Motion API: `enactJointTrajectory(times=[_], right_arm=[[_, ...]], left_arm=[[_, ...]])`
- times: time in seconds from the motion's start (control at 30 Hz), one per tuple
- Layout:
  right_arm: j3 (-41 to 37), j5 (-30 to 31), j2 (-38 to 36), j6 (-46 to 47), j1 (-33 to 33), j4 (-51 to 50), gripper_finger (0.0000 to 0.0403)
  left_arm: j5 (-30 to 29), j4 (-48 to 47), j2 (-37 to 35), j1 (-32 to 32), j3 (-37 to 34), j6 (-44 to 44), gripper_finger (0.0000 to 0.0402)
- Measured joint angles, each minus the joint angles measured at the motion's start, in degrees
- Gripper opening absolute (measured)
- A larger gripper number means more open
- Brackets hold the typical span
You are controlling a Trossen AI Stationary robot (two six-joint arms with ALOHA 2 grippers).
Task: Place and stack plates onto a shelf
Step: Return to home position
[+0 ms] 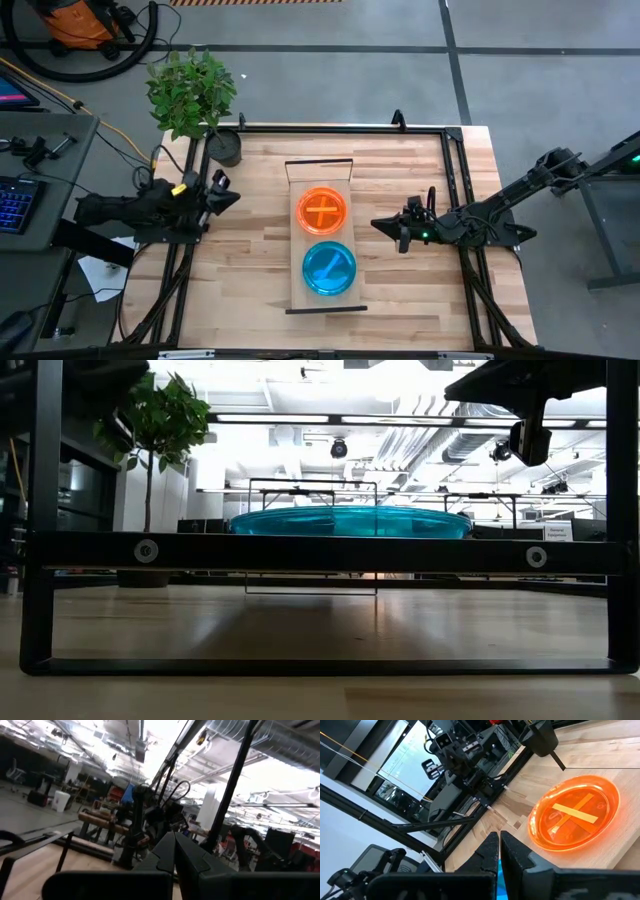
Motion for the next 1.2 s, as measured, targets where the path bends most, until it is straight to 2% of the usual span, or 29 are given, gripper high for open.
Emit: enactJointTrajectory(times=[0.2, 0.37, 0.6, 0.73, 0.93, 1.2], right_arm=[[0.0, -0.02, 0.0, 0.09, 0.01, 0.0, 0.0], [0.0, -0.13, 0.0, 2.81, 0.0, -0.22, 0.0], [0.0, -5.9, -0.84, 0.09, 0.01, -1.87, 0.0], [-0.47, -8.34, -3.83, -4.92, -0.18, -2.37, 0.0], [-5.54, -16.25, -14.59, -12.89, -5.07, -2.57, 0.0], [-16.63, -27.62, -36.58, -21.01, -15.37, -2.66, 0.0]], left_arm=[[-0.02, -2.75, 0.04, 0.02, -0.01, 1.36, 0.0], [-1.35, -12.49, 0.06, 0.0, -0.04, -0.46, 0.0], [-1.43, -19.24, 0.08, 0.0, -0.04, -3.15, 0.0001], [-1.44, -20.18, 0.06, 0.0, -0.04, -3.15, 0.0001], [-1.43, -20.16, 0.08, 0.0, -0.04, -3.13, 0.0001], [-1.44, -20.16, 0.06, -0.03, -0.04, -3.13, 0.0001]])
